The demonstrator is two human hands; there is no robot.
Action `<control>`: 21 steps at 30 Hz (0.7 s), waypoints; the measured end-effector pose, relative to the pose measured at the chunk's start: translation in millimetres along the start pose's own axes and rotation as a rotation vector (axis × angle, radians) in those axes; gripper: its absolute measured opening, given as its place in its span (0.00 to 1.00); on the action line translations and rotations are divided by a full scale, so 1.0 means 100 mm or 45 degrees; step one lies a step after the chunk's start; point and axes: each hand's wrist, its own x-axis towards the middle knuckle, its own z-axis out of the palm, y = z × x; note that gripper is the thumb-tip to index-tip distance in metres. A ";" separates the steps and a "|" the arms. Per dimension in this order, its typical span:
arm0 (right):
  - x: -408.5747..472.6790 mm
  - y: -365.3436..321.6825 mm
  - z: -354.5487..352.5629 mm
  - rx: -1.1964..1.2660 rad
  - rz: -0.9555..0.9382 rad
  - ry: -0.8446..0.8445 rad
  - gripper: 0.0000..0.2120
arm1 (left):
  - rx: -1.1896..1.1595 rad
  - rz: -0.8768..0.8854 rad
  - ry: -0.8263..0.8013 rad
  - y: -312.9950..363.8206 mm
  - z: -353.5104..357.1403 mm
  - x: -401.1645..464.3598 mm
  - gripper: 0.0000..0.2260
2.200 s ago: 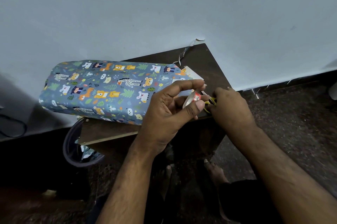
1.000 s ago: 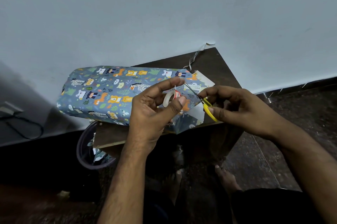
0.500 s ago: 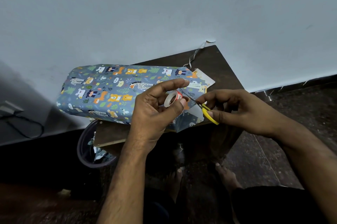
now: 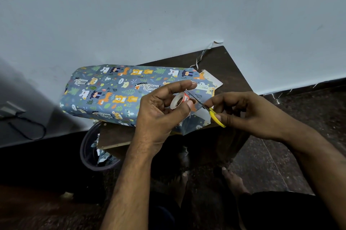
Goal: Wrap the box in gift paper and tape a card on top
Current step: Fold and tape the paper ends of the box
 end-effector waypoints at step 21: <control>0.12 0.18 0.14 -1.110 0.629 0.510 0.06 | -0.054 0.021 -0.004 -0.07 0.20 0.00 0.18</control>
